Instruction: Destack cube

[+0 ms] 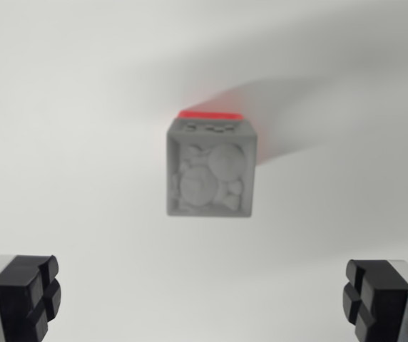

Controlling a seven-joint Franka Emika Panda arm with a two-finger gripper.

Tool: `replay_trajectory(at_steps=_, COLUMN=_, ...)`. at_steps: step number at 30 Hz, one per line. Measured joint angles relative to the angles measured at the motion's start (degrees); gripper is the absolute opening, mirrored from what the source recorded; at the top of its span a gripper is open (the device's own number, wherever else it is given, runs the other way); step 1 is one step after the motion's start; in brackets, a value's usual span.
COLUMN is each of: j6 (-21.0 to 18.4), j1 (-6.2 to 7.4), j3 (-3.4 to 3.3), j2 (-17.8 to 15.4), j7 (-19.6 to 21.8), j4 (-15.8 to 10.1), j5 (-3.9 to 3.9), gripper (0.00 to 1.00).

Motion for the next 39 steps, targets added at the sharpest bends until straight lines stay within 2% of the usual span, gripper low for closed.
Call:
replay_trajectory(at_steps=3, j6=1.77, j1=0.01, j3=0.19, j2=-0.27, j7=0.87, j4=-1.77, j5=-0.11, gripper=1.0)
replay_trajectory(at_steps=6, j6=3.41, j1=0.01, j3=0.21, j2=0.87, j7=0.97, j4=-2.07, j5=-0.11, gripper=1.0)
replay_trajectory(at_steps=13, j6=8.36, j1=0.0, j3=0.21, j2=5.49, j7=0.97, j4=-2.82, j5=-0.11, gripper=1.0)
replay_trajectory(at_steps=28, j6=17.0, j1=0.0, j3=0.25, j2=13.53, j7=0.92, j4=-3.29, j5=0.04, gripper=1.0)
replay_trajectory(at_steps=39, j6=21.22, j1=-0.01, j3=0.36, j2=17.94, j7=0.83, j4=-3.09, j5=0.21, gripper=1.0)
